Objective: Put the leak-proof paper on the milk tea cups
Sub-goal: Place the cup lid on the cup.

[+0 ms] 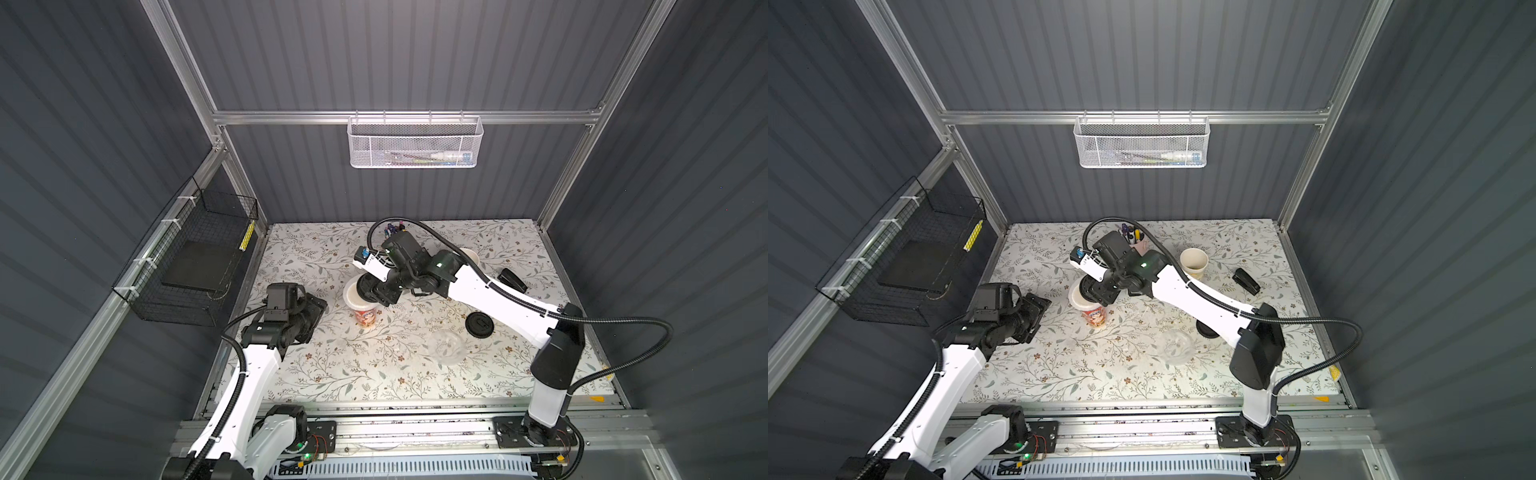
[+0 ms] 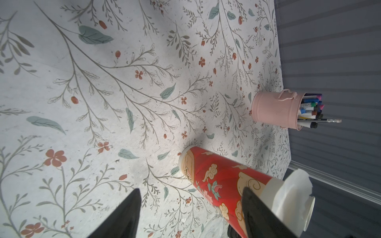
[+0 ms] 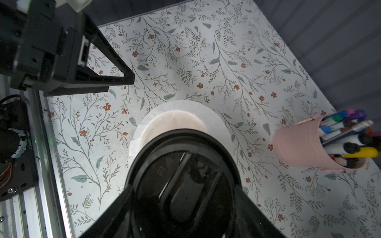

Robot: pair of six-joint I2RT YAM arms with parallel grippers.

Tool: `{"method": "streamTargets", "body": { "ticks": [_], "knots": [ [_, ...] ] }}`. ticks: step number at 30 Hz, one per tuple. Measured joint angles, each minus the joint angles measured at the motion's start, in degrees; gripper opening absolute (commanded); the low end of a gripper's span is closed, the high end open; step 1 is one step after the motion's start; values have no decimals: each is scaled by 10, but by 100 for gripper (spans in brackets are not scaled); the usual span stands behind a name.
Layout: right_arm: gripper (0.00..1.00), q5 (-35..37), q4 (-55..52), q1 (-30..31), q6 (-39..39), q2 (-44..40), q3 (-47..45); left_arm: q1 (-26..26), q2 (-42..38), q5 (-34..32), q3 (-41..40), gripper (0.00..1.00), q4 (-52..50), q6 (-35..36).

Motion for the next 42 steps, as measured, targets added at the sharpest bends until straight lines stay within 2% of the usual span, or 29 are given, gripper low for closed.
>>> {"method": "streamTargets", "body": {
  "ticks": [6,29,42],
  "knots": [
    [69,-4,-6,5,-22,49,51,0,-4,0,0,77,-5,9],
    [74,-7,-34,10,-42,87,67,0,0,8,0,78,-9,29],
    [81,-21,-28,5,-41,92,67,0,5,75,7,84,40,73]
  ]
}}
